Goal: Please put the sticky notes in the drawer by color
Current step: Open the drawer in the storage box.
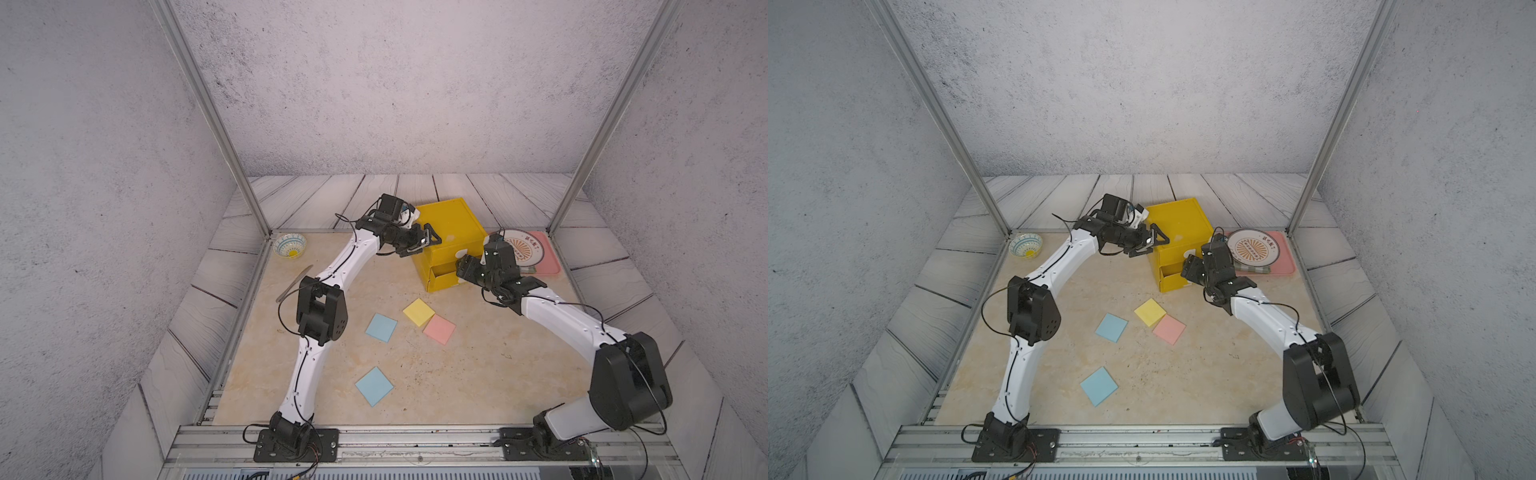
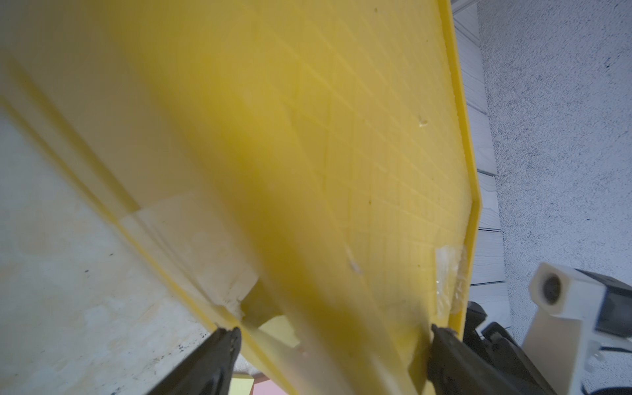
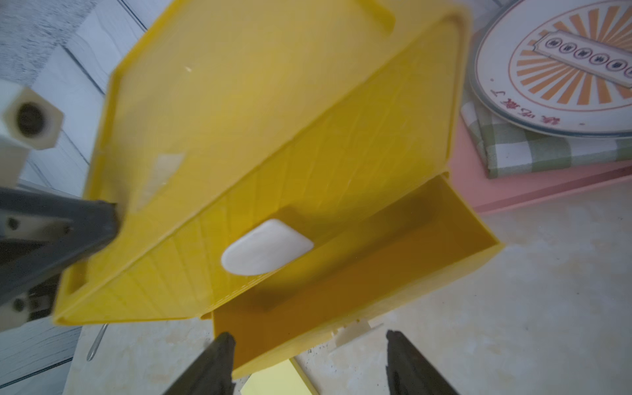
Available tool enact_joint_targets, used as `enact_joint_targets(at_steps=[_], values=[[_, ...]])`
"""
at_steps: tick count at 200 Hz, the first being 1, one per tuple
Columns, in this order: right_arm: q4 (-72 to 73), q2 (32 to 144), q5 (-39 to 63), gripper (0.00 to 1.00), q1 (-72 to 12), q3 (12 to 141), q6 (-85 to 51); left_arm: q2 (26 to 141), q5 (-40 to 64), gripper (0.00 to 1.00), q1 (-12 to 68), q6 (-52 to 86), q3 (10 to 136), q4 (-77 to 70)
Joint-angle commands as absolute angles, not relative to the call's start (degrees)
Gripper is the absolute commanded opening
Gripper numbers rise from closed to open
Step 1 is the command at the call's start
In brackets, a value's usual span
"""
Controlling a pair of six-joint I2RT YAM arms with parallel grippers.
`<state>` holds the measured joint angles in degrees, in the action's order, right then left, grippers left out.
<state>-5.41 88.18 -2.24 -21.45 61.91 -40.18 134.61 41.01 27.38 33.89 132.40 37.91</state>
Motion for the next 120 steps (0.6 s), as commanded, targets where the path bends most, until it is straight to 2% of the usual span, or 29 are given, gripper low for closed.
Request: enact_joint_targets(at_steps=[1, 31, 120], values=[[-6.15, 91.94, -2.98, 0.72, -21.12, 64.87, -40.84, 136.83, 39.12, 0.92, 27.16, 32.31, 132.30, 43.50], [-7.13, 93.57, -2.74, 0.72, -20.94, 64.76, -40.53, 136.84, 39.29, 0.92, 27.16, 32.15, 132.19, 43.75], [-14.16, 83.74, -3.69, 0.72, -20.62, 56.45, -35.76, 137.38, 39.77, 0.92, 26.72, 32.81, 132.71, 42.92]])
